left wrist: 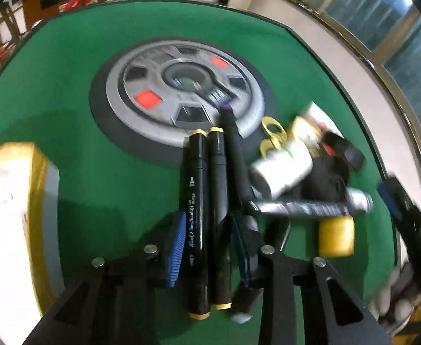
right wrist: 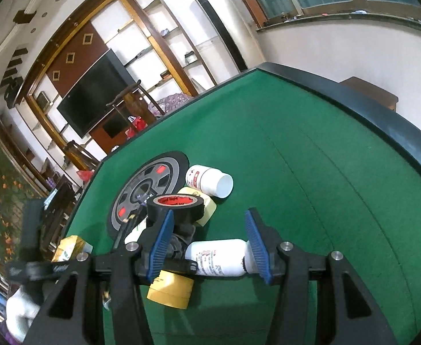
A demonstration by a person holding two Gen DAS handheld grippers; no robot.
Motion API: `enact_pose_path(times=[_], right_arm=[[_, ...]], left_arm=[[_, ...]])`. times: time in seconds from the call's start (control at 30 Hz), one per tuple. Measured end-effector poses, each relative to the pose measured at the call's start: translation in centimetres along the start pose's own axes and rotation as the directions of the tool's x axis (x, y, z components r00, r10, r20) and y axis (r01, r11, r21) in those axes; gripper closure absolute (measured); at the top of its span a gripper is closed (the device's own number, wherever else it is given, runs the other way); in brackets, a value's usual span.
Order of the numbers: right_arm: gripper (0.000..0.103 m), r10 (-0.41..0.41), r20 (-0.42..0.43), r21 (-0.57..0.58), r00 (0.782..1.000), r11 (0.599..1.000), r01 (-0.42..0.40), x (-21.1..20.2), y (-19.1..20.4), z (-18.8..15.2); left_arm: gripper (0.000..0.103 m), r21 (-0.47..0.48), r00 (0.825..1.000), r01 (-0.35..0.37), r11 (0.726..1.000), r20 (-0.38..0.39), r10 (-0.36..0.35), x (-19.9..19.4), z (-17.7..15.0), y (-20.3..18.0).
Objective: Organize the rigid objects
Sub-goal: 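Grasp a black marker with the left gripper from the pile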
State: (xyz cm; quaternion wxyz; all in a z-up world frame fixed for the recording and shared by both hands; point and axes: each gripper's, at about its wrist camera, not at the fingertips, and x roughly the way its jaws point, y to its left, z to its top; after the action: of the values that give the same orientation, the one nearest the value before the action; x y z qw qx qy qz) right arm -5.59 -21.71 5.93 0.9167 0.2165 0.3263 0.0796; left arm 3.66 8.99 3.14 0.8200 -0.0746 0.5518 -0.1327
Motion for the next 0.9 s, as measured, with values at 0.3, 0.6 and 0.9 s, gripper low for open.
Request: enact_pose_path(times=[0.3,0.6,0.9], right_arm=[[0.052,-0.026,0.000,-0.008,1.000,1.000,0.026,0.0,-0.1,-0.1],[0.052,-0.040,-0.015,-0.009,0.999,0.999,0.040,0.2,-0.1,-0.3],[0.052,-0.032,-0.027,-0.011,0.999,0.999,0.032,0.2,-0.2,-0.5]], left_arm=[[0.071,-0.044,0.997,0.067,0.997,0.050,-0.065,-2.6,-3.5,0.5],[0.069,0.011,0.996,-0.038,0.999,0.078,0.037,-2.2,-3.9,0.0],[0.068,0.155,0.979,-0.187,0.970,0.108,0.171,-2.3,-4.3,-2.0]])
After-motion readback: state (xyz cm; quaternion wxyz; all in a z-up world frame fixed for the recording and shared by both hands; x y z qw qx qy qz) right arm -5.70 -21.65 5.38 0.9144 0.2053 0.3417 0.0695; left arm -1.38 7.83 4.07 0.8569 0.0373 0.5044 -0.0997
